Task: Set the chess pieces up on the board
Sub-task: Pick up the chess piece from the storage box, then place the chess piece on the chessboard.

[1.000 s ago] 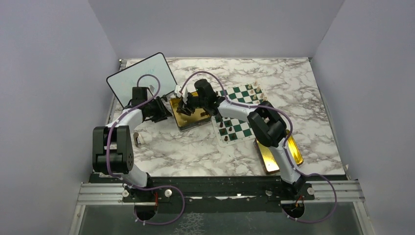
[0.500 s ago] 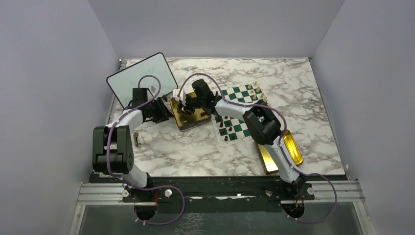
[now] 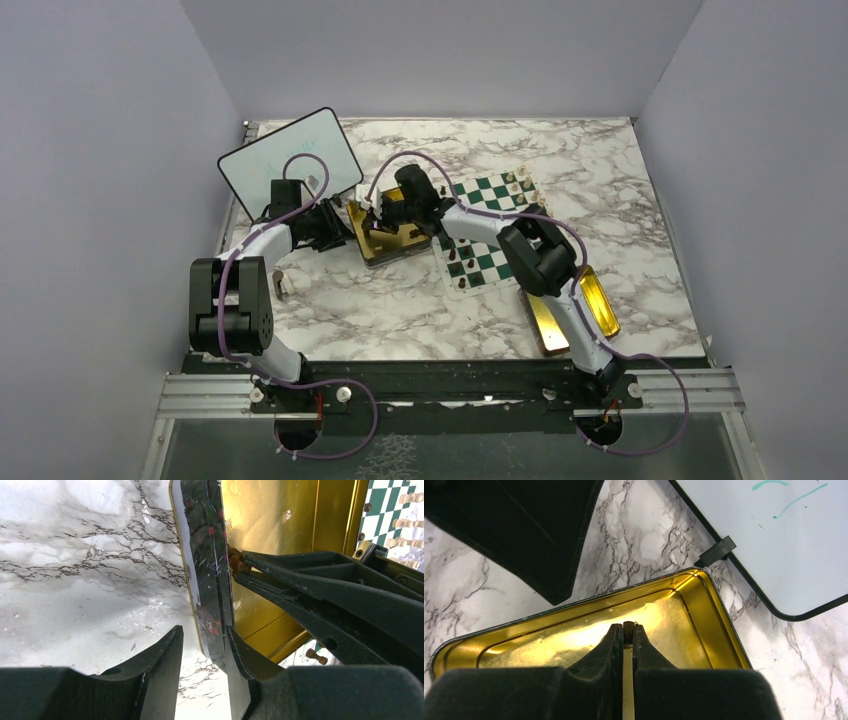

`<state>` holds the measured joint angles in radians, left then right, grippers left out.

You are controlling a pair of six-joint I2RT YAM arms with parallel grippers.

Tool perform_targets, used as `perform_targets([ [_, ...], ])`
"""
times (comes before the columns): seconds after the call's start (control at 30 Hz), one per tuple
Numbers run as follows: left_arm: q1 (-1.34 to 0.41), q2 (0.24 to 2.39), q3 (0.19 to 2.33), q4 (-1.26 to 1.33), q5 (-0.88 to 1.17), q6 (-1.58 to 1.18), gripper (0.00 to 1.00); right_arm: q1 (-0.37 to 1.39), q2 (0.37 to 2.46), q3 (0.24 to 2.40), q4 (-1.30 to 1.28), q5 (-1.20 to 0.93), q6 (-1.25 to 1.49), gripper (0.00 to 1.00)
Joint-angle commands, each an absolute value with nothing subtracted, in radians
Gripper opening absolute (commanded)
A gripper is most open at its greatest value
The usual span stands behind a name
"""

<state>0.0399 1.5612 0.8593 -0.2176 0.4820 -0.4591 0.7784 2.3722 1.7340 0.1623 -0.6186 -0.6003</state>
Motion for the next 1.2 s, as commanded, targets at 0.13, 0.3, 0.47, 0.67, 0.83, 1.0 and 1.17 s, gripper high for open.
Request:
perform_targets([
  [0.13,0.046,1.521,0.849,-0.199,0.508,-0.453,0.38,0.768,2.213,1.642,0.289,-0.609,-0.473,0.01],
  [0.3,0.046,1.53,0.846,-0.195,0.509,-0.448,0.38,0.747,2.114,1.535,0.395,-0.552,-0.364,0.01],
  [0.47,0.047,1.534,0.85,-0.19,0.518,-0.445,0.38,0.72,2.022,1.418,0.463,-0.393,-0.329,0.01],
  [0.67,0.047,1.531,0.841,-0.186,0.528,-0.442,0.38,0.66,1.969,1.311,0.518,-0.208,-0.252,0.0],
  [0.83,0.046,1.529,0.84,-0.184,0.526,-0.442,0.38,0.634,1.949,1.226,0.584,-0.139,-0.213,0.0],
  [1.0,0.047,1.528,0.841,-0.184,0.526,-0.442,0.38,0.628,1.96,1.199,0.59,-0.101,-0.214,0.0],
  [1.17,0.047,1.528,0.841,-0.182,0.526,-0.442,0.38,0.619,1.974,1.193,0.578,-0.079,-0.208,0.01],
])
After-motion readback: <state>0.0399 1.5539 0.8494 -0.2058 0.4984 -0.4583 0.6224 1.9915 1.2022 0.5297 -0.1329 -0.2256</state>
